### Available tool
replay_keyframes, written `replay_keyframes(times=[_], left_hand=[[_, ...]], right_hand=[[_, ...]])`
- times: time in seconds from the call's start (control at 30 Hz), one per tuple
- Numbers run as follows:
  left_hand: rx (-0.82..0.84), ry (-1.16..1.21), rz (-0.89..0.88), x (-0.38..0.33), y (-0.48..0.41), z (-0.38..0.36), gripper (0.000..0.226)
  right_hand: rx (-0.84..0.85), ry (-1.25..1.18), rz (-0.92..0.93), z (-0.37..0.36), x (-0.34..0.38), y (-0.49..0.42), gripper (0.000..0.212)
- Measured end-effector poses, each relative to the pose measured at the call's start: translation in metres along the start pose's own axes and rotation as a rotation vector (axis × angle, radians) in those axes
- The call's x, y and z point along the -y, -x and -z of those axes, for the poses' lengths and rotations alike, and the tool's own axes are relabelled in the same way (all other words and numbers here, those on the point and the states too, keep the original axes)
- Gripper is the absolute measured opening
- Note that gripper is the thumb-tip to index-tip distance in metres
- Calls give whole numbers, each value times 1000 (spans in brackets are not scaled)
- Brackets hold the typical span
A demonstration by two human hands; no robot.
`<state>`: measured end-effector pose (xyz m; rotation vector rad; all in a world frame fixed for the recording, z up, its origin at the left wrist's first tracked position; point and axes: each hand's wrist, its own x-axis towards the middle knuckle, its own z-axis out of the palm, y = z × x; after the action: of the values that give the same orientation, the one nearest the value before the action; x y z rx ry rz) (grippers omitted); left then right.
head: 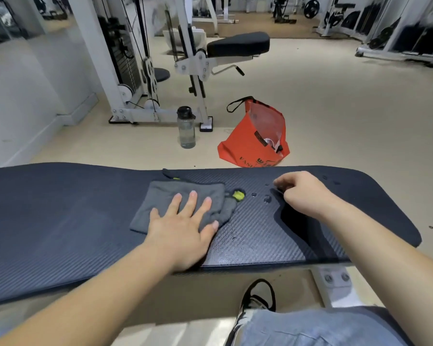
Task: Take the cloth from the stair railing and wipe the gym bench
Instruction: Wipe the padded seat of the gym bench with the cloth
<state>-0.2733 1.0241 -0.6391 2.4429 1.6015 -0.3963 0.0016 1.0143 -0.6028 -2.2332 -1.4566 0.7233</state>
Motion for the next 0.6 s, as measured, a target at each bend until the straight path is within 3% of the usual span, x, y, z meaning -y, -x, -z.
replay_keyframes(times=[0.13,0.33,0.5,0.6], left_hand=[[4,-29,67,-36,-3,-1,71],[3,-155,-125,-56,25,-12,72],[-13,-93,9,-59,-35,11,71],[26,-121,36,-91,-16,5,75]], right_hand=[[-21,-17,-36,3,-7,-2,55],[33,41,-23,3,-9,-9,58],[4,1,-14,3,-20,-12,51],[-19,-31,-3,5,-31,-17,51]])
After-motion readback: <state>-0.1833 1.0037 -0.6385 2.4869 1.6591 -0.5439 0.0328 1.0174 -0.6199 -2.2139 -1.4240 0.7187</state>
